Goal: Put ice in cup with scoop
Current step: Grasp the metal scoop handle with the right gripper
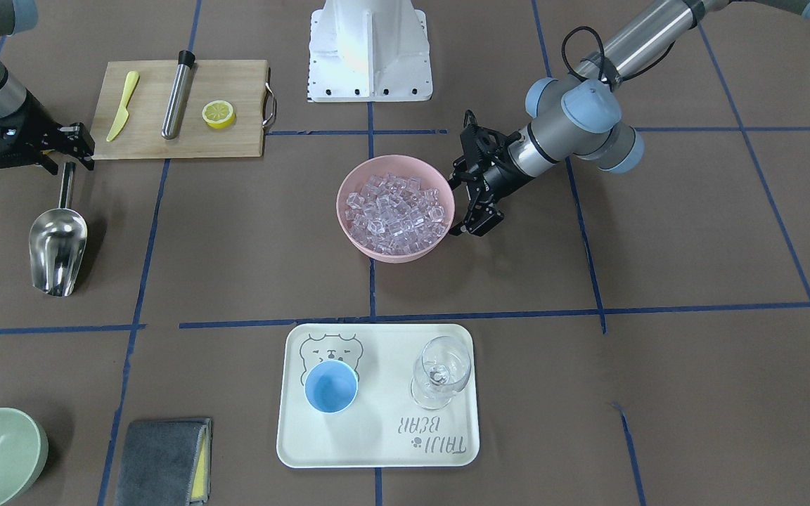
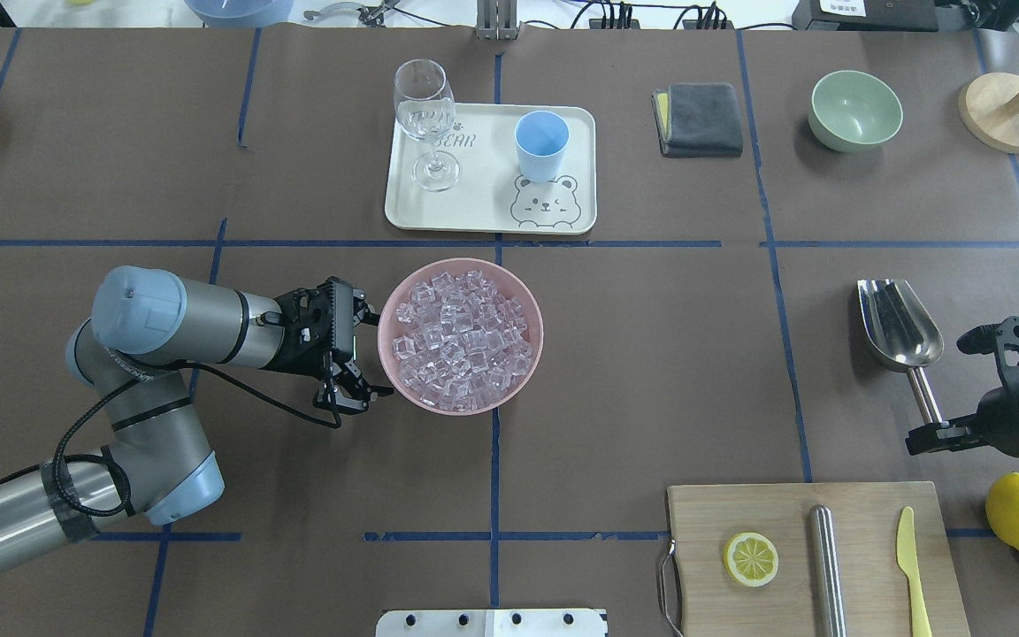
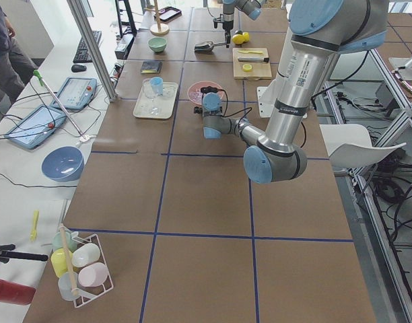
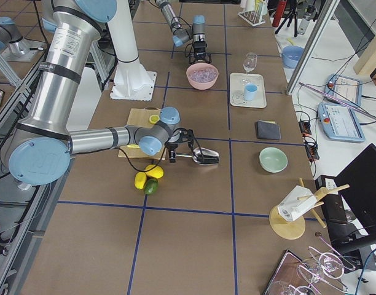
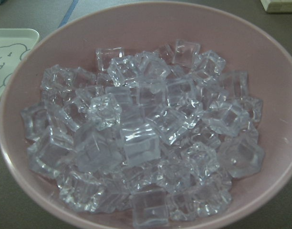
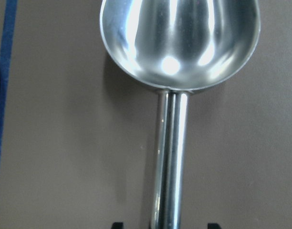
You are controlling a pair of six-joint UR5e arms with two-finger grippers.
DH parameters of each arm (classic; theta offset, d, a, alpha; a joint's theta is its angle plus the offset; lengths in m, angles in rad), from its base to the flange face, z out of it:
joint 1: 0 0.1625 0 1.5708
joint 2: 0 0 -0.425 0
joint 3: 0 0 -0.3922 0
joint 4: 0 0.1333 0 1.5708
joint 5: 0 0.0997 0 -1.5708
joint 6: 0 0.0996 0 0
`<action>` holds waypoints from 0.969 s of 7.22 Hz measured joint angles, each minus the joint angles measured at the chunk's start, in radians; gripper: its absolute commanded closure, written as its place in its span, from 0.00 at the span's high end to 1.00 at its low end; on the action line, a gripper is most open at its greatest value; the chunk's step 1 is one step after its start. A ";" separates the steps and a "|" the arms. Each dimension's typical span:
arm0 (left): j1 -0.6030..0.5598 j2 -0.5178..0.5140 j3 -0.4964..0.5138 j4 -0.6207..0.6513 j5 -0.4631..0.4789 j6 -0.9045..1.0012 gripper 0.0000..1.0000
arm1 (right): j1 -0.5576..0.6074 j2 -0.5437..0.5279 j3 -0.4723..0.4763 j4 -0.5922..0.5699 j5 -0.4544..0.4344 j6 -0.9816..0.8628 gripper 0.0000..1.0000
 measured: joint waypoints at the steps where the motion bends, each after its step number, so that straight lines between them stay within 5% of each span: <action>1: 0.000 0.000 -0.001 0.000 0.000 0.000 1.00 | -0.005 0.001 -0.004 -0.001 -0.001 0.000 0.56; 7: -0.001 0.001 -0.003 -0.001 0.000 0.000 1.00 | 0.019 0.003 -0.013 -0.003 -0.019 -0.004 0.55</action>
